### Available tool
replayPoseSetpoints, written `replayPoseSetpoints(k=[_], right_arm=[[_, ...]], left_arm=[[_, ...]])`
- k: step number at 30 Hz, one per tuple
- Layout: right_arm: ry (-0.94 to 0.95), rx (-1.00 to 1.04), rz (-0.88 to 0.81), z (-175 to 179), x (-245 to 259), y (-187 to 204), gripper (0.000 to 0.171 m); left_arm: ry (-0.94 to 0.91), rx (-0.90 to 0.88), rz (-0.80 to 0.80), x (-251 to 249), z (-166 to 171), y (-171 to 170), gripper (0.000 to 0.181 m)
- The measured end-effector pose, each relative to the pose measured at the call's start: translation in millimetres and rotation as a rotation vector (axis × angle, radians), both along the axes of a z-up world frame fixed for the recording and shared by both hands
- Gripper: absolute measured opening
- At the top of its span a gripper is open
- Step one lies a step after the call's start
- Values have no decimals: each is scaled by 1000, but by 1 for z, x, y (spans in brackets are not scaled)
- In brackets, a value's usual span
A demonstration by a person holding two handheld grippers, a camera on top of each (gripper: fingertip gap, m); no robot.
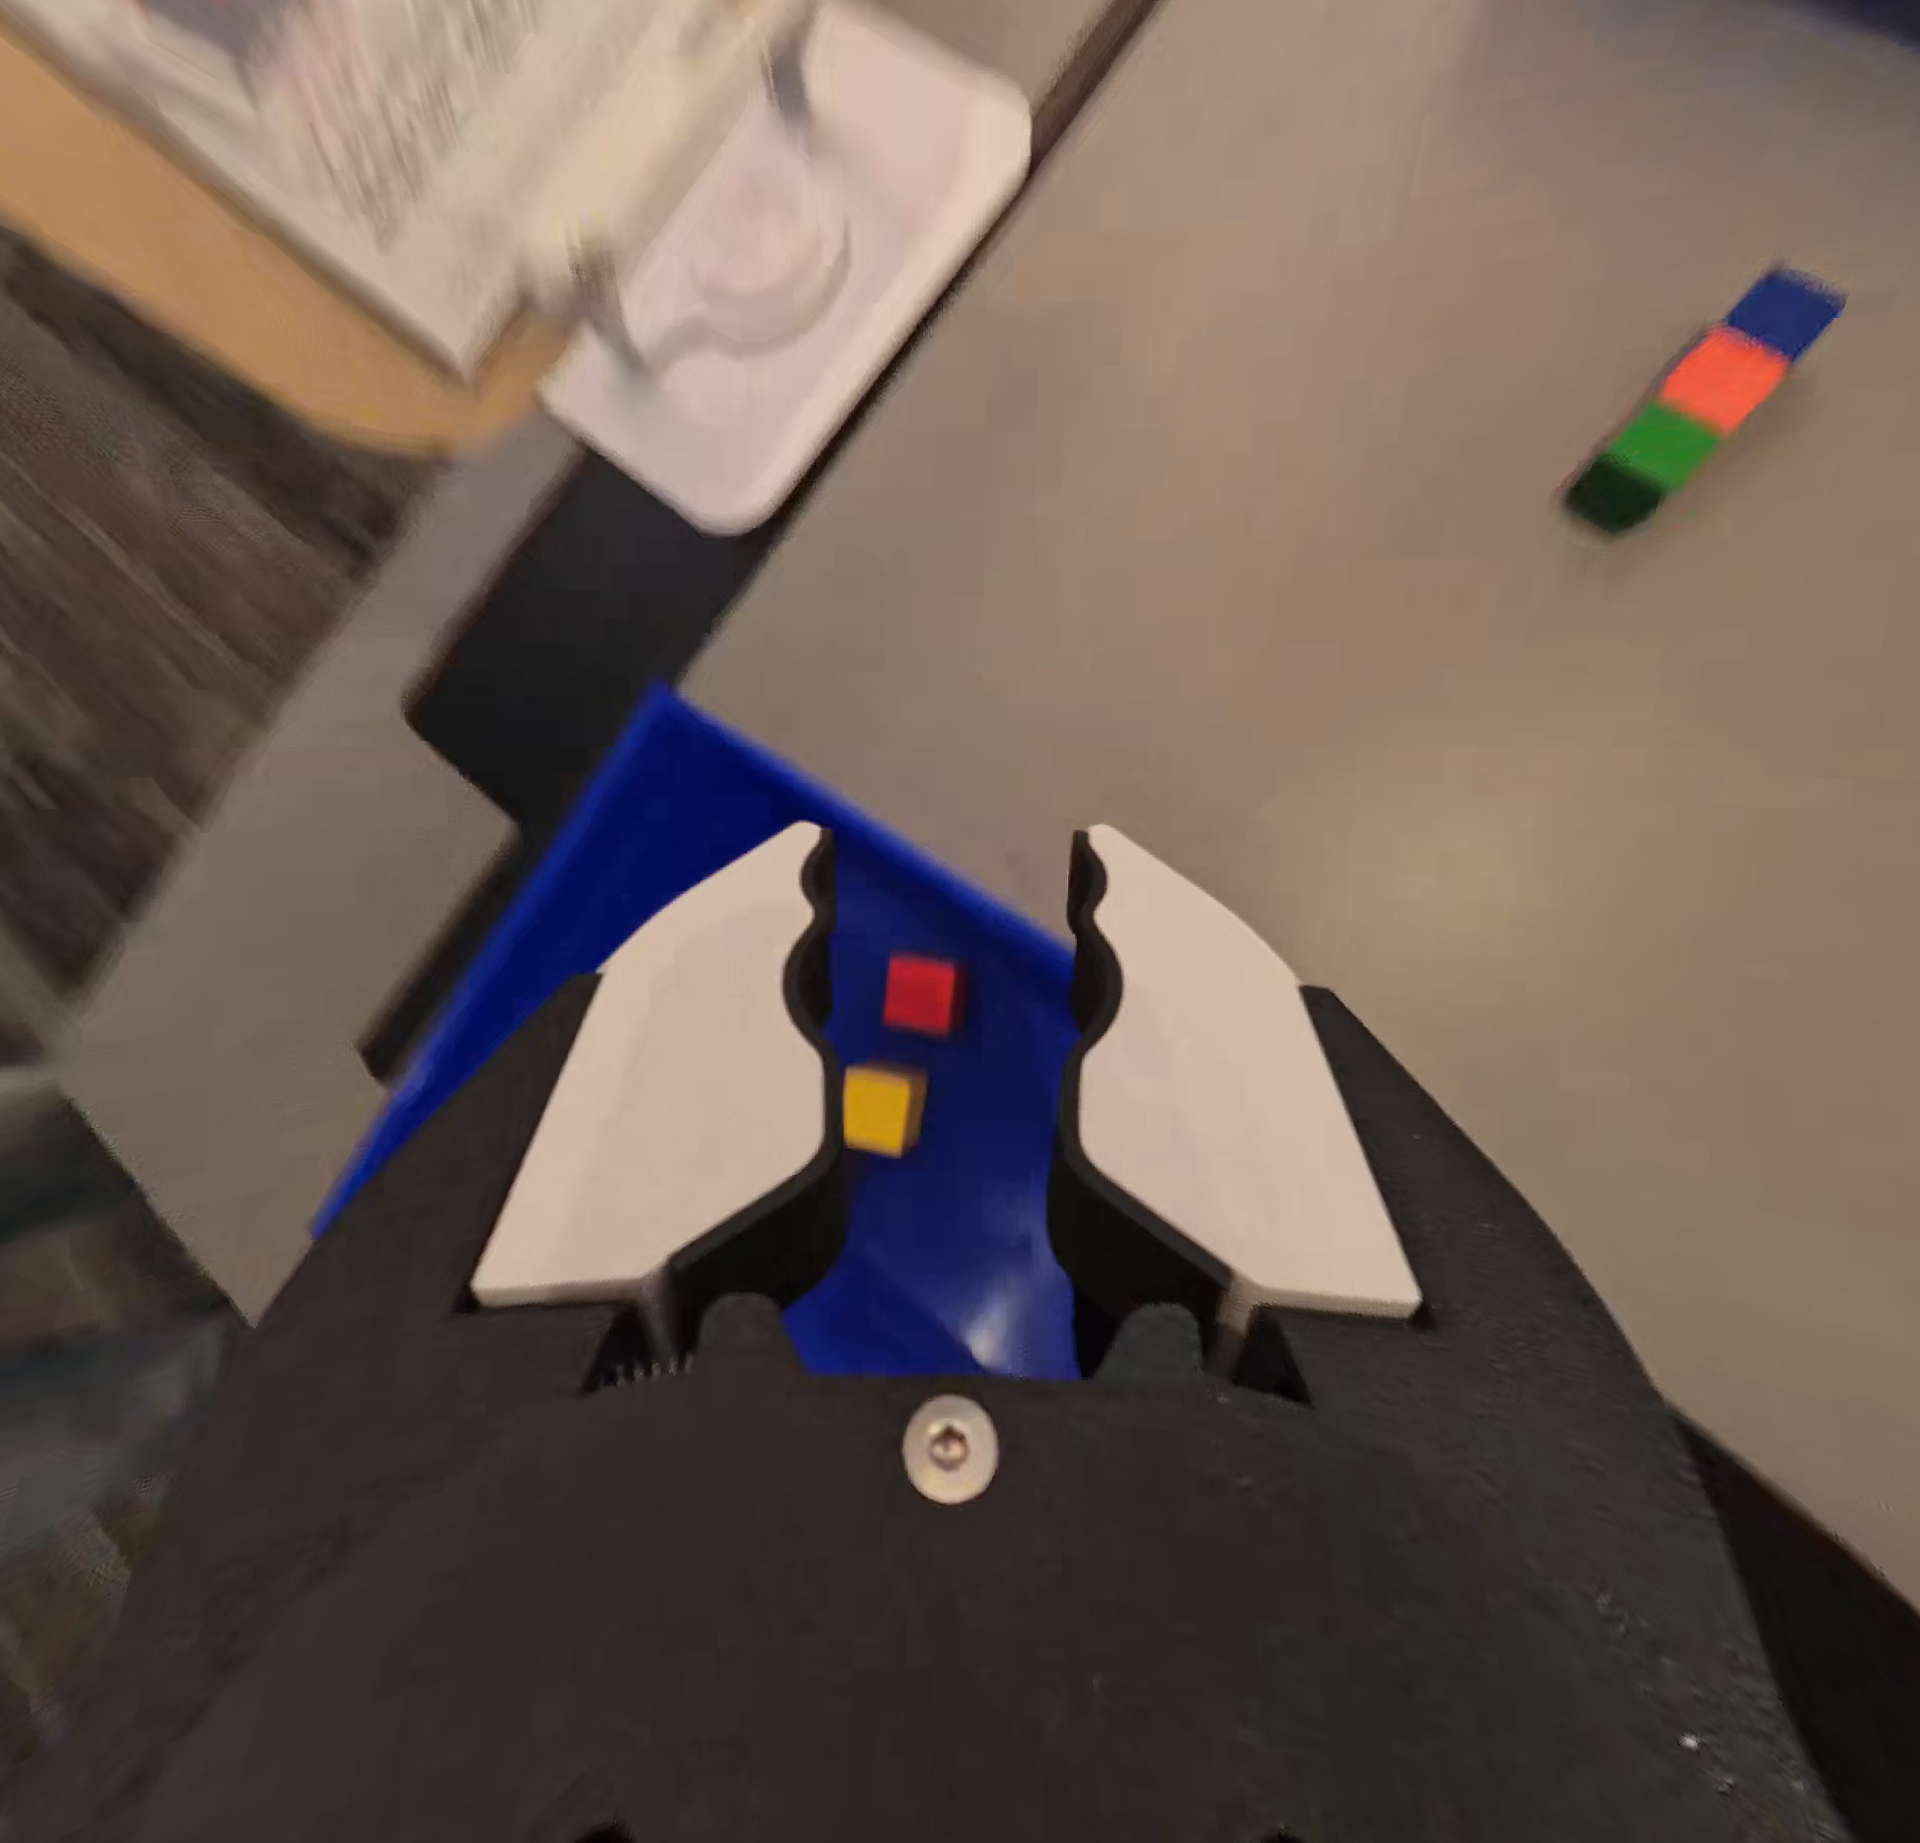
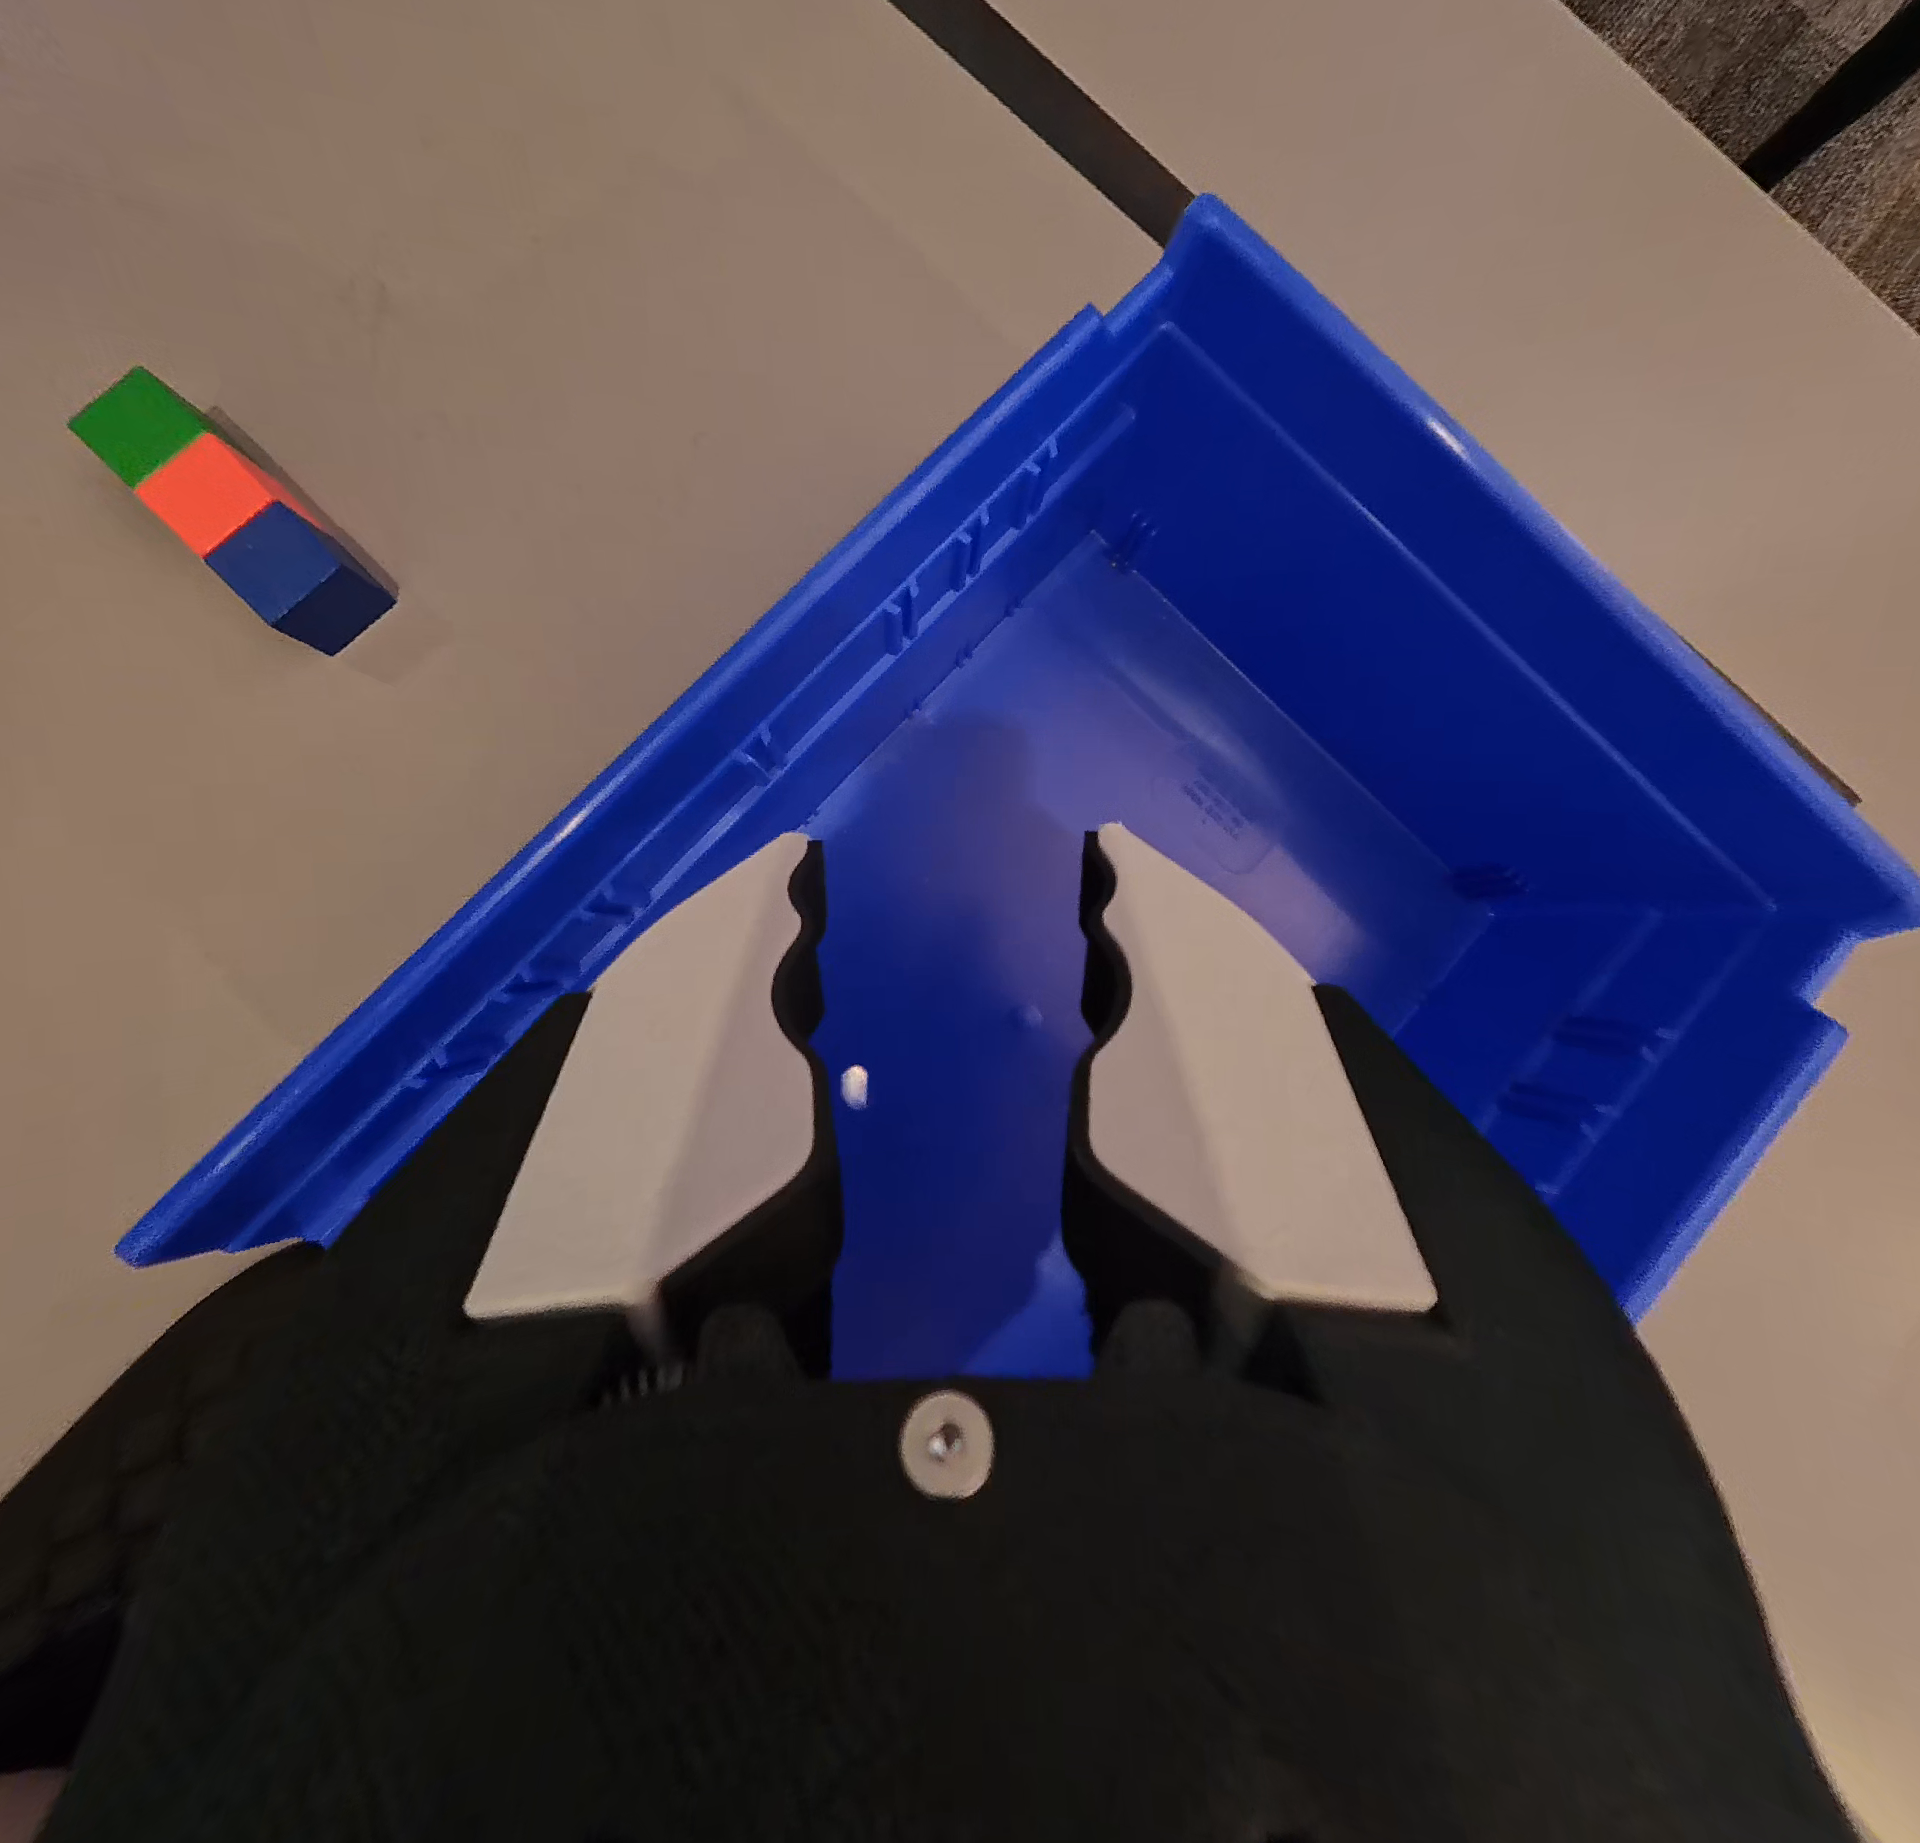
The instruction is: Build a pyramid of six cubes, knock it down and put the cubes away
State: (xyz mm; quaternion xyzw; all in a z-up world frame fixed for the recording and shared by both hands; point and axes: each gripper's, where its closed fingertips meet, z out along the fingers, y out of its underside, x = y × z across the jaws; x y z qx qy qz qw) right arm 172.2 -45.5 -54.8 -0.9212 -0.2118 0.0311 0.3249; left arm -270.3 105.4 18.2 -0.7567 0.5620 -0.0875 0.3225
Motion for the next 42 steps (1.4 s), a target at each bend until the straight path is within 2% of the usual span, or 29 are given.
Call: replayPoseSetpoints(k=[4,6,9,23,28,31,33,38,40,42], right_arm=[[-1,-8,14,-2,-6,2,49],[-6,-17,17,-5,-6,2,49],[-8,-30,12,-8,-5,2,49],[9,-27,-6,-8,3,-2,49],[24,-19,-5,-7,4,-3,49],[33,-17,-12,-7,7,-4,48],[34,-11,-16,-5,9,-5,48],[36,6,-34,0,15,-8,49],[30,9,-42,1,17,-9,49],[27,14,-46,3,18,-10,49]], left_arm=[[245,-67,-35,-63,-67,10,33],[338,-134,-39,-82,-98,11,40],[378,-169,-49,-94,-124,18,45],[475,-194,-57,-104,-157,35,43],[500,-208,-58,-105,-164,34,29],[474,-197,-51,-103,-155,34,28],[460,-145,-29,-105,-136,39,28],[328,41,-4,-82,-41,44,28],[272,121,-42,-54,-2,31,28],[214,151,-118,-14,24,5,28]])
